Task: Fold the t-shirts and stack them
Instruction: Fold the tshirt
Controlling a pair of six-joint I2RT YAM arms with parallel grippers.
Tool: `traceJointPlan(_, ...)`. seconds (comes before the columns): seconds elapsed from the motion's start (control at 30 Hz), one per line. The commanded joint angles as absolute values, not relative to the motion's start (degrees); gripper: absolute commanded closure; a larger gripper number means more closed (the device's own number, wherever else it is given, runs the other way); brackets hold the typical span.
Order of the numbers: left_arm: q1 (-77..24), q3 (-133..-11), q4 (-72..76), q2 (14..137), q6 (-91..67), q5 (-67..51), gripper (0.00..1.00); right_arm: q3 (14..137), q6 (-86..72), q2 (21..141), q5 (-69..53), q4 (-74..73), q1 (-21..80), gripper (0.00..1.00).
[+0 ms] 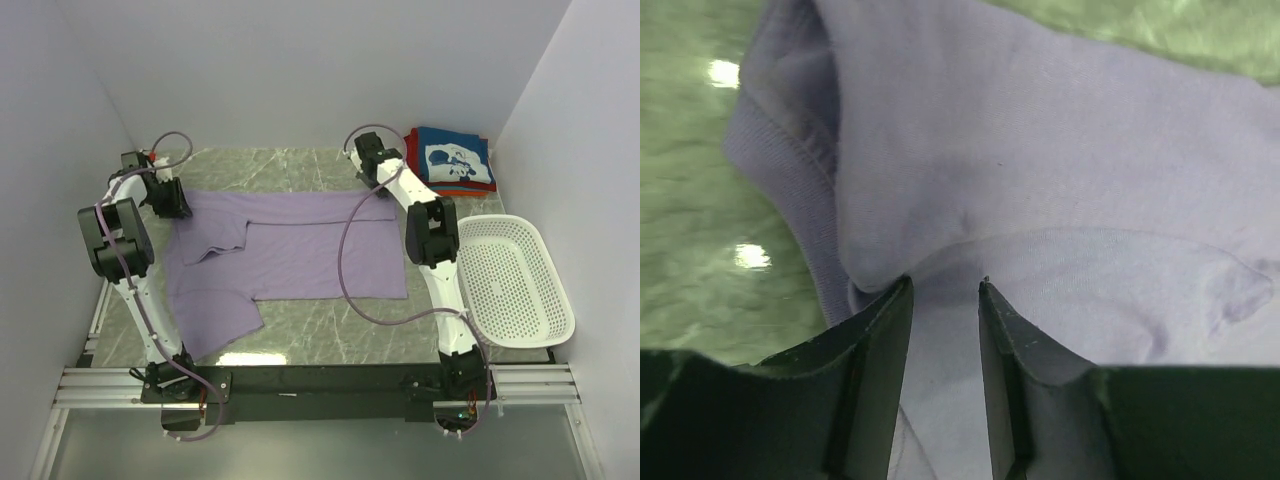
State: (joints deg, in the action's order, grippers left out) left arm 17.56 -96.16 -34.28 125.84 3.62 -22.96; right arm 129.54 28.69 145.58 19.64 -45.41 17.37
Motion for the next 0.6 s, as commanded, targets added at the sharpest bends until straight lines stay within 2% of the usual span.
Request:
traceJointPlan(0.0, 20.1, -97.0, -34.1, 129.3, 0.7, -20.1, 0.59, 134.0, 32.8, 148.9, 25.4, -39.5, 17.9, 0.65)
traceJointPlan(0.2, 21.2, -97.4, -31.0, 129.0, -2.8, -21.4, 0.56, 133.5, 36.6, 149.9, 29.5, -31.1, 18.1, 0.64)
traceJointPlan(0.33, 22.0, -96.2, -28.9, 124.2, 1.4, -28.5, 0.50, 134.1, 34.8, 147.1, 28.9, -29.8, 18.1, 0.61)
traceJointPlan(0.37, 22.0, -95.5, -28.7, 122.4, 3.2, -31.5, 0.50, 133.5, 34.2, 143.5, 27.8, -30.3, 18.1, 0.58)
traceJointPlan(0.4, 22.0, -94.6, -28.4, 120.3, 5.1, -32.6, 0.48, 130.8, 33.6, 141.0, 26.4, -30.5, 18.1, 0.48)
traceJointPlan(0.47, 22.3, -91.9, -29.4, 113.7, 12.5, -35.4, 0.44, 127.5, 32.4, 133.2, 20.8, -32.7, 18.2, 0.38)
traceJointPlan(0.5, 22.7, -91.0, -30.3, 109.2, 14.7, -37.9, 0.42, 123.9, 32.2, 130.4, 18.9, -33.5, 18.2, 0.29)
traceJointPlan(0.53, 24.2, -89.4, -32.6, 107.2, 18.7, -40.3, 0.33, 122.4, 32.0, 128.0, 17.2, -36.2, 18.3, 0.27)
traceJointPlan(0.57, 25.3, -88.9, -35.0, 105.4, 21.1, -43.0, 0.29, 121.0, 31.7, 123.4, 13.7, -37.5, 18.3, 0.25)
